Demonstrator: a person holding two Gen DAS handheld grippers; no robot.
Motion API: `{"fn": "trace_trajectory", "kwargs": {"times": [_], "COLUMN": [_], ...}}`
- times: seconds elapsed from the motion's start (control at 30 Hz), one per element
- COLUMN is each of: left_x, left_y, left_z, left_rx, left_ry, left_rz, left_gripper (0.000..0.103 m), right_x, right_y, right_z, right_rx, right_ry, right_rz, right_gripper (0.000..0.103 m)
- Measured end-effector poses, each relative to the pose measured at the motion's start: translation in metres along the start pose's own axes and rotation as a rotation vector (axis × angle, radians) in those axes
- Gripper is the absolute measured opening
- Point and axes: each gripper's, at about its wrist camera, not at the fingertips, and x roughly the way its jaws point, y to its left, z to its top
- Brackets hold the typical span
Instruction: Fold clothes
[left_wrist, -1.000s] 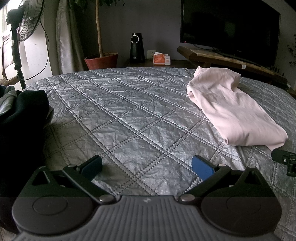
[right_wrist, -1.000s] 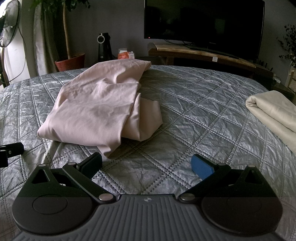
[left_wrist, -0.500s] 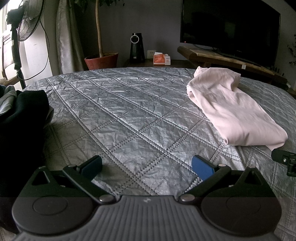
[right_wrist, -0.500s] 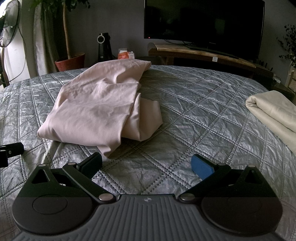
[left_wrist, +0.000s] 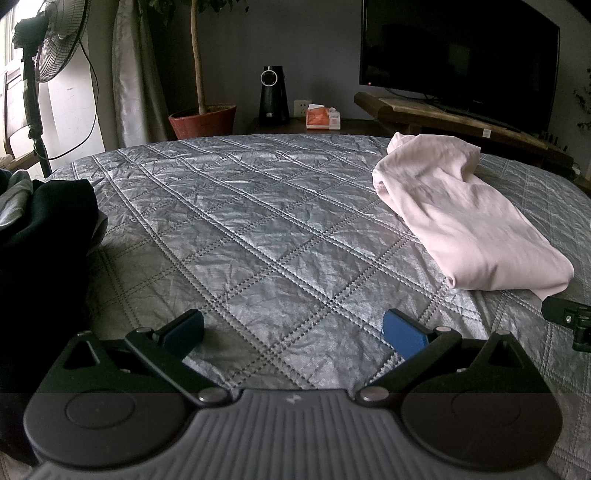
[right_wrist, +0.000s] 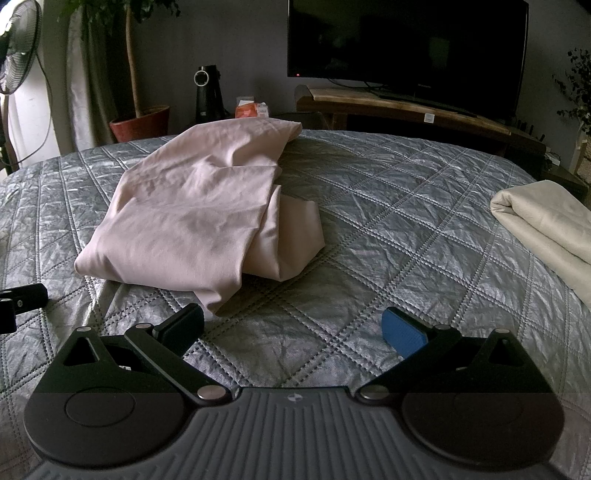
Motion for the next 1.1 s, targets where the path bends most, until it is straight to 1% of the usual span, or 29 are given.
{"fn": "trace_trajectory", "kwargs": {"times": [1.1], "left_x": [-0.0003], "left_y": [-0.0004], "left_z": [0.0000], "left_rx": [-0.001], "left_ry": [0.000], "left_rz": [-0.001], "left_gripper": [0.103], "right_x": [0.0001], "right_y": [0.0000], "right_z": [0.0002], "right_rx": [0.000], "right_ry": [0.001], "right_rz": [0.000], "right_gripper": [0.103]}}
